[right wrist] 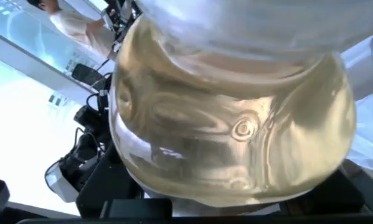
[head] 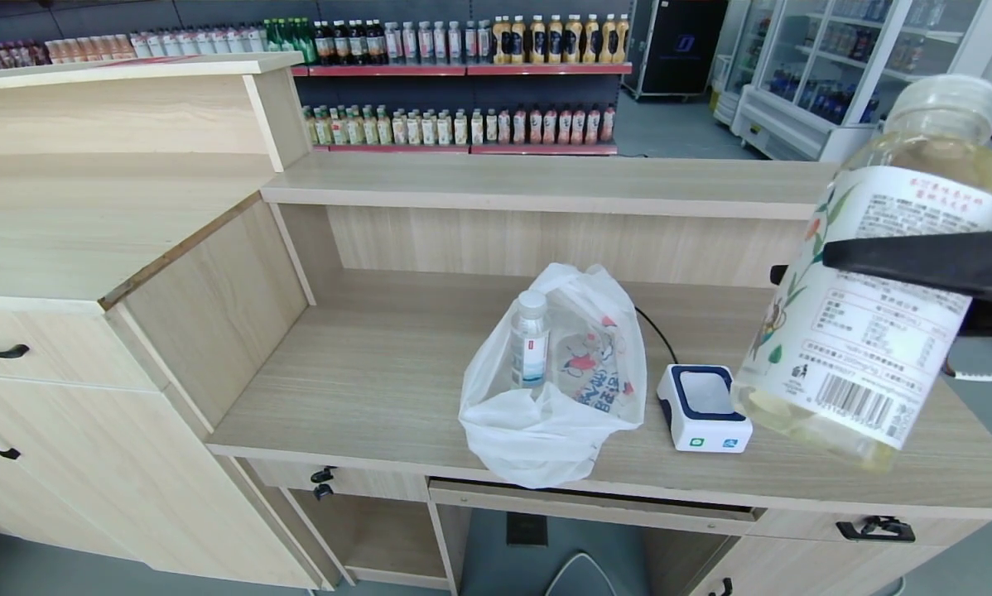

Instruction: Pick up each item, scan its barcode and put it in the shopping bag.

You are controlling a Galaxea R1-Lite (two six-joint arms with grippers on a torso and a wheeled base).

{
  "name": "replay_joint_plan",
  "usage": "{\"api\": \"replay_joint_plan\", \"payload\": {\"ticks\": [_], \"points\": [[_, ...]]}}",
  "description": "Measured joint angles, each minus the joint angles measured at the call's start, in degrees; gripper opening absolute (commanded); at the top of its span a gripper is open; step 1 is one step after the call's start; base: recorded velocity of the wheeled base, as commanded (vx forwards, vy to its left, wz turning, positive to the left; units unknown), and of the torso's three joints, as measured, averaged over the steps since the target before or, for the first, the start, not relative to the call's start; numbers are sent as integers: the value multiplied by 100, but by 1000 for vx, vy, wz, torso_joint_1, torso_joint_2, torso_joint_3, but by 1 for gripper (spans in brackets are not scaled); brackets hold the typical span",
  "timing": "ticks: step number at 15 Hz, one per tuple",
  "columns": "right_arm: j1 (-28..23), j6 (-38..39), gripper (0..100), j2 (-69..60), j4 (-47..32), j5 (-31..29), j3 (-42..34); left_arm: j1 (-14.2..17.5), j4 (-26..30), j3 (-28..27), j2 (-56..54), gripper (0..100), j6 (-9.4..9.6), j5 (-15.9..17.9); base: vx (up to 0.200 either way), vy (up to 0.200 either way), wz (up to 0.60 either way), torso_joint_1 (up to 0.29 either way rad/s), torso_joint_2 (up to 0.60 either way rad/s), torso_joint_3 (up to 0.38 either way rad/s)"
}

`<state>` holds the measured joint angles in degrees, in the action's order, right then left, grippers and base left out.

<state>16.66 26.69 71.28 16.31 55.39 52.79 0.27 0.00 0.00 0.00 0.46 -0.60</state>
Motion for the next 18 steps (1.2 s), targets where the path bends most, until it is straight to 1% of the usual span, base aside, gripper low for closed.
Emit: {"api": "replay_joint_plan", "payload": {"ticks": [3, 8, 11, 14, 16, 17, 18], "points": [[425, 306, 0, -193, 7, -2, 217, -5, 0, 0, 0, 0, 0, 0, 0, 0, 0, 0, 0, 0], [824, 519, 0, -243, -24, -9, 484, 0, 0, 0, 0, 0, 0, 2, 0, 0, 0, 0, 0, 0], [955, 539, 0, -240, -50, -16, 536, -5, 0, 0, 0, 0, 0, 0, 0, 0, 0, 0, 0, 0], [974, 539, 0, -188, -57, -123, 516, -5, 0, 0, 0, 0, 0, 0, 0, 0, 0, 0, 0, 0], [1026, 519, 0, -105, -59, -477, 573, 0, 0, 0, 0, 0, 0, 0, 0, 0, 0, 0, 0, 0], [1145, 517, 0, -44, -59, -1011, 642, 0, 0, 0, 0, 0, 0, 0, 0, 0, 0, 0, 0, 0], [1324, 514, 0, 22, -59, -1420, 705, 0, 0, 0, 0, 0, -2, 2, 0, 0, 0, 0, 0, 0]]}}
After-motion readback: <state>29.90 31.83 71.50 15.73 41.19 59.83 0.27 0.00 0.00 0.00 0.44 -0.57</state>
